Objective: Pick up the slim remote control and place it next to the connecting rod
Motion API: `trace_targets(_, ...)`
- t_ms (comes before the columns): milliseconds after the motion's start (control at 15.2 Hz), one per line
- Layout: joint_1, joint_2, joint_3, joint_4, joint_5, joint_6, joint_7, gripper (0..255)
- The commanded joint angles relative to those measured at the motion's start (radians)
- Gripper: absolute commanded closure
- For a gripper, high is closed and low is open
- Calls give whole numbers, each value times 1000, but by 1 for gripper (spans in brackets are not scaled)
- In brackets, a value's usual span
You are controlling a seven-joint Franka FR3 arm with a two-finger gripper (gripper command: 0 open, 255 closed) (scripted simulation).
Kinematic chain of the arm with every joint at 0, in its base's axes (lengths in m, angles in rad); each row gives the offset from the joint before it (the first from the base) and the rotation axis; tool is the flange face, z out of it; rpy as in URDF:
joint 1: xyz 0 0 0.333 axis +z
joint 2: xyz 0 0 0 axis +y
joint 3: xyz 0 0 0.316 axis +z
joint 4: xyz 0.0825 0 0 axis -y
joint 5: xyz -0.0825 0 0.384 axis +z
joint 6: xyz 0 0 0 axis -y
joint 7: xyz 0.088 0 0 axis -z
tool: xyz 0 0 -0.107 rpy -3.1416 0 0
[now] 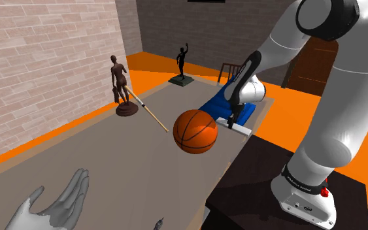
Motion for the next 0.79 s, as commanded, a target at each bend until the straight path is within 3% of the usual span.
trace_targets(0, 14, -39, -23, -9, -50, -27, 38, 255)
trace_targets(396, 21, -130, -52, -13, -158, -102, 116, 255)
trace_targets(726, 100, -158, 22, -48, -187, -90, 294, 255)
